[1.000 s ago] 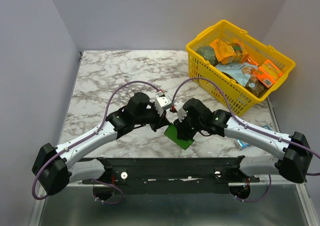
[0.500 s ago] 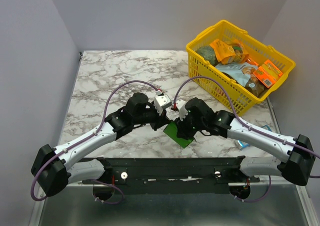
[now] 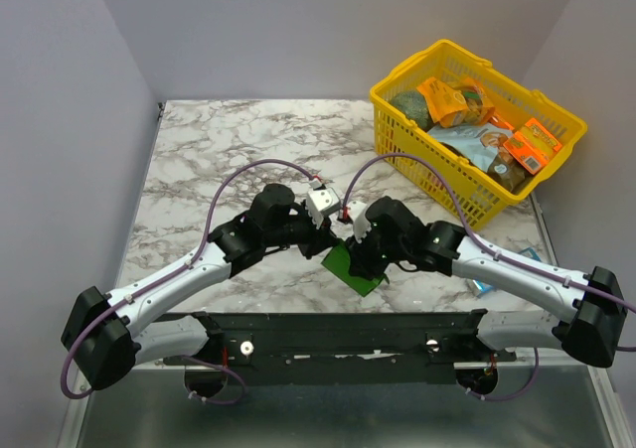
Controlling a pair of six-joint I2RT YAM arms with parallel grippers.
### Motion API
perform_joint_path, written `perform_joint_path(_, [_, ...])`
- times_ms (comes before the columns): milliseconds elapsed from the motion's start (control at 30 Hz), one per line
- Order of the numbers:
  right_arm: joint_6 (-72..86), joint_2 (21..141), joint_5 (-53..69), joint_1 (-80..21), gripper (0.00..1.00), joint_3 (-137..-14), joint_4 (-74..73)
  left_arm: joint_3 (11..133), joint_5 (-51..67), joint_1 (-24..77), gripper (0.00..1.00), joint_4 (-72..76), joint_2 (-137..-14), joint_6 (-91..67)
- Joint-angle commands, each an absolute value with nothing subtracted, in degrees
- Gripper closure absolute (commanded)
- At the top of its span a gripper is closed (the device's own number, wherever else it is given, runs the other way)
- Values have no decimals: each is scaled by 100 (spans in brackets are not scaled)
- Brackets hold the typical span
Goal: Fold the paper box
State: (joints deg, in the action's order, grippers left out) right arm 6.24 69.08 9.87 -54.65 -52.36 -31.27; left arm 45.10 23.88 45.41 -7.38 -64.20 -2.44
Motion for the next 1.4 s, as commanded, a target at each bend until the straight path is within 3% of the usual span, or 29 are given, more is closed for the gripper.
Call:
perform_joint_path(0, [650,6873,976,-5563,69,-5326,-2927,4465,2505,4562,70,-668,-6284,-158])
perform_joint_path(133, [659,6908,958,-5572,69,-5326,-2962,4412,2523,4561,63,-659,-6188,-106])
perform_joint_path(233, [677,6899,976,-5581,69,-5326,-2953,4412,2522,4562,76,-703,-6179,-88])
perform_joint_path(500, [668,6899,1002,-5590,69,-5309,-2979,4403,2584,4562,81,-712,-6161,-88])
perform_joint_path(667, [685,6917,915,-5616,69,-5309,-2979,4395,2610,4553,93,-659,-6144,-123])
perform_joint_path(933, [800,7093,185,-5687,69,-5467,-3146,4307,2154,4667,100,-510,-6188,-509])
perform_joint_path(1367, [1055,7242,-721,-5757,69,-5537,-3208,3973,1170,5009,100,-1,-6109,-1643])
